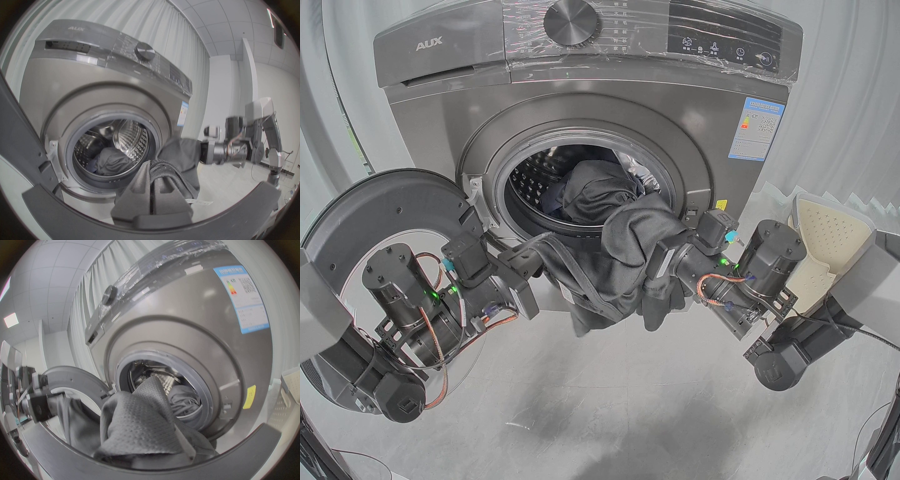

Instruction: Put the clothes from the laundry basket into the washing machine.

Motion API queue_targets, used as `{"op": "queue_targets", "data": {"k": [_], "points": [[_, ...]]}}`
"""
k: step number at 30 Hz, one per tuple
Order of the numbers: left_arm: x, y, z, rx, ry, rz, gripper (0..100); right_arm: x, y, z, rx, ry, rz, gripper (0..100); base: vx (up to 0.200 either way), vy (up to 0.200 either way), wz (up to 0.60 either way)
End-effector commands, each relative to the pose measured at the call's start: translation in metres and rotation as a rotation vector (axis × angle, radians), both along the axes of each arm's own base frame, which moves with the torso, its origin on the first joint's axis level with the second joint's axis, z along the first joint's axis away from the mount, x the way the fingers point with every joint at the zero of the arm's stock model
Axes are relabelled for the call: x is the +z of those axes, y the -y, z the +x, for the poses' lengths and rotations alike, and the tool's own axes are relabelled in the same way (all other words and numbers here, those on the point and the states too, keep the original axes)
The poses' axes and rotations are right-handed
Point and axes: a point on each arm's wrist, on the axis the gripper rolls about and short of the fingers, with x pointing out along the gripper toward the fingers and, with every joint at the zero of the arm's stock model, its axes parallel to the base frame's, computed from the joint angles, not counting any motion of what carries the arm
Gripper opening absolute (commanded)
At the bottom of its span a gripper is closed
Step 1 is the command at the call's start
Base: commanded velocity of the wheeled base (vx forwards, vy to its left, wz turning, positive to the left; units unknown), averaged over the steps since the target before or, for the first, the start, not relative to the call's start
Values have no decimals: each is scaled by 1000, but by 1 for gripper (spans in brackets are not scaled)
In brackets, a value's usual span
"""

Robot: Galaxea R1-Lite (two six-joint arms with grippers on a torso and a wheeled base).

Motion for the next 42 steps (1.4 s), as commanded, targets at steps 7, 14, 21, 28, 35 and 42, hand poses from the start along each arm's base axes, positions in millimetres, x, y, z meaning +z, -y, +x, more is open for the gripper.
{"op": "queue_targets", "data": {"k": [7,14,21,28,35,42], "points": [[-43,-3,2,-12,-131,103,100,28,-11,2,13,80,62,0,0,0,0],[-69,-2,-6,-46,-180,208,100,38,-13,12,4,100,75,0,0,0,0],[-88,-9,-27,-117,-243,302,100,41,-16,22,-8,120,87,0,0,0,0],[-91,-11,-30,-136,-244,319,100,29,-23,23,3,98,70,0,0,0,0],[-75,5,-1,-93,-150,251,100,17,-41,10,57,72,49,0,0,0,0],[-79,20,30,-59,-128,207,100,20,-55,-2,98,77,44,0,0,0,0]]}}
